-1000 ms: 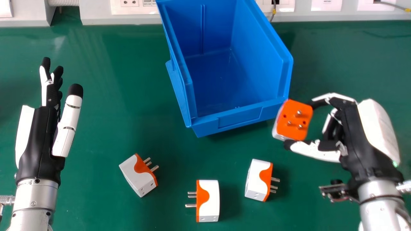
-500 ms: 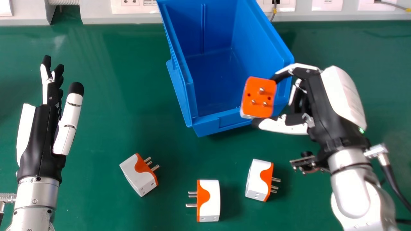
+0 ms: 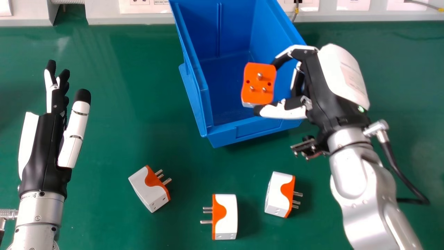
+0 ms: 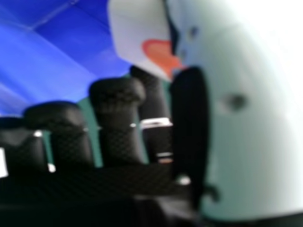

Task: Pick all objects and put in blue box

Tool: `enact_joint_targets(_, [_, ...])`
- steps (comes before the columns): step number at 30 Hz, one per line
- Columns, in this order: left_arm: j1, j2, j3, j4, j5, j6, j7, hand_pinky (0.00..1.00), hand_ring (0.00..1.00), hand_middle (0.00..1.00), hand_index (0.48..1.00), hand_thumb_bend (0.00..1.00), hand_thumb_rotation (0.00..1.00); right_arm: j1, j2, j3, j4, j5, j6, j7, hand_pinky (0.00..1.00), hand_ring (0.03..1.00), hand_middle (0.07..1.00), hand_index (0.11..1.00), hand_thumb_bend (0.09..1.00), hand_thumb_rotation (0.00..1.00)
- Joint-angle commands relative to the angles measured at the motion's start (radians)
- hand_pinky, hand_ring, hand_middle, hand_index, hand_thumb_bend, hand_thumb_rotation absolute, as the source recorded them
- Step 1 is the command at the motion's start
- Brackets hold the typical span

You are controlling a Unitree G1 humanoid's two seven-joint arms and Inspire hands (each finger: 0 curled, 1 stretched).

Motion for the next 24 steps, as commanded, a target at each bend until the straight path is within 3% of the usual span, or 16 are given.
enact_joint_targets(1, [-0.005, 0.006, 0.002, -0.017, -0.004, -0.014, 0.003, 1.00, 1.00, 1.00, 0.999, 0.44, 1.00, -0.085, 0.009, -0.008, 0.033, 0.005, -0.013, -0.018, 0.01, 0.052, 0.108, 0.154, 0.299, 0.06])
enact_joint_targets(13, [0.004, 0.002, 0.003, -0.026, -0.011, -0.009, 0.000, 1.00, 1.00, 1.00, 0.999, 0.44, 1.00, -0.400, 0.030, 0.013, 0.397, 0.021, -0.049, -0.072, 0.03, 0.061, 0.116, 0.153, 0.285, 0.07])
enact_joint_targets(15, [0.011, 0.001, 0.003, -0.038, -0.010, -0.003, 0.000, 1.00, 1.00, 1.00, 0.999, 0.44, 1.00, -0.448, 0.038, 0.026, 0.452, 0.013, -0.037, -0.080, 0.11, 0.158, 0.199, 0.194, 0.275, 0.12])
enact_joint_targets(16, [0.015, 0.000, 0.002, -0.045, -0.009, 0.000, 0.000, 1.00, 1.00, 1.00, 0.999, 0.44, 1.00, -0.476, 0.043, 0.032, 0.482, 0.010, -0.029, -0.082, 0.11, 0.158, 0.199, 0.194, 0.275, 0.12])
enact_joint_targets(18, [0.020, -0.002, 0.002, -0.053, -0.009, 0.003, 0.000, 1.00, 1.00, 1.00, 1.000, 0.45, 1.00, -0.529, 0.055, 0.039, 0.548, 0.013, -0.023, -0.089, 0.24, 0.322, 0.354, 0.299, 0.275, 0.17])
enact_joint_targets(19, [0.020, -0.002, 0.002, -0.056, -0.008, 0.005, 0.000, 1.00, 1.00, 1.00, 1.000, 0.45, 1.00, -0.557, 0.060, 0.041, 0.586, 0.018, -0.026, -0.093, 0.24, 0.322, 0.354, 0.299, 0.275, 0.17])
enact_joint_targets(20, [0.020, -0.003, 0.002, -0.057, -0.009, 0.007, 0.001, 1.00, 1.00, 1.00, 1.000, 0.45, 1.00, -0.584, 0.065, 0.043, 0.622, 0.023, -0.029, -0.097, 0.30, 0.387, 0.418, 0.351, 0.277, 0.18])
enact_joint_targets(24, [0.019, -0.004, 0.003, -0.049, -0.017, 0.005, -0.003, 1.00, 1.00, 1.00, 1.000, 0.46, 1.00, -0.676, 0.082, 0.056, 0.753, 0.032, -0.047, -0.109, 0.38, 0.482, 0.505, 0.445, 0.282, 0.19])
